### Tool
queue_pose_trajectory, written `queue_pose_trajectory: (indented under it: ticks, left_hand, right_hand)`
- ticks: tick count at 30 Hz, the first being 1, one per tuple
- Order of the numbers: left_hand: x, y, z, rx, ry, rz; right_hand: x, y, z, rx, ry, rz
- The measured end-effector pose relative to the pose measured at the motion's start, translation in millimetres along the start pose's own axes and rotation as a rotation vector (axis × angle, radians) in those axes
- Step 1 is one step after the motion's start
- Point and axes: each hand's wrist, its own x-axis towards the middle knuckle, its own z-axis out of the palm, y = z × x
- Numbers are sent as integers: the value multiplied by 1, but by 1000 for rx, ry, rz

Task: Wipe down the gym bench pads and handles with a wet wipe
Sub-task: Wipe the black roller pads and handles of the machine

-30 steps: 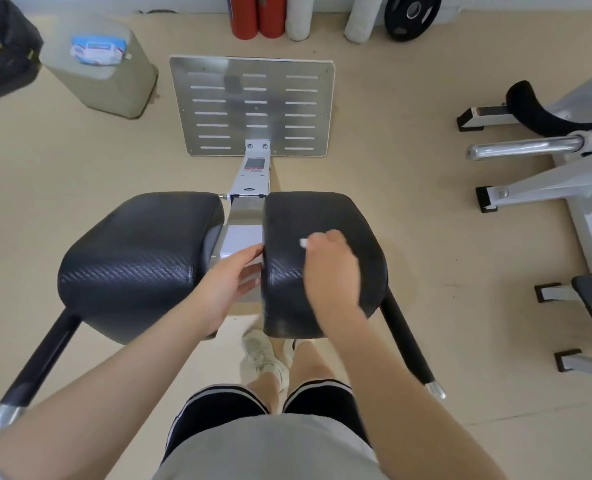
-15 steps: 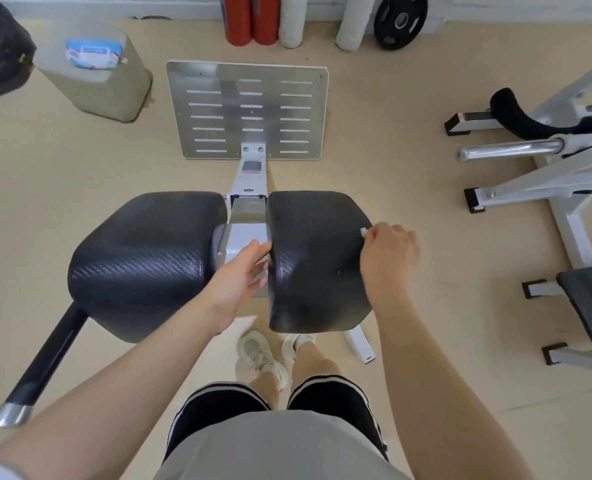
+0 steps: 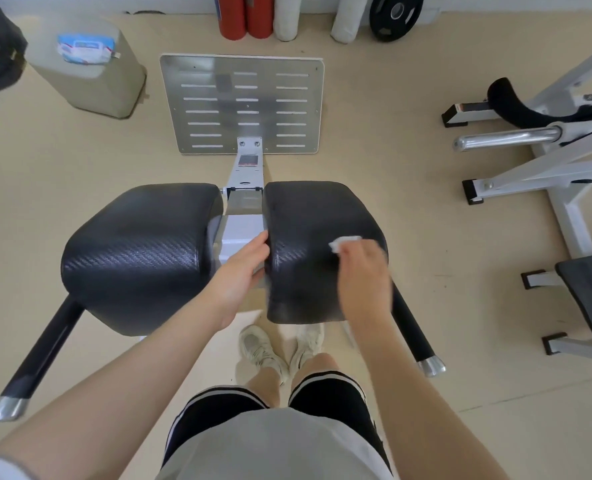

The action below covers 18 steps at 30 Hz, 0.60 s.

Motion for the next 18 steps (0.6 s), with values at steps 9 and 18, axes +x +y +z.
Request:
queue_pose_trajectory:
  ticks: [9, 18]
  left_hand:
    - [-1, -9, 5, 103, 35, 87]
    - [3, -26, 6, 45, 174, 136]
  right_hand:
    - [-5, -32, 11, 0, 37, 55]
    - [25, -4, 4, 50, 23, 67]
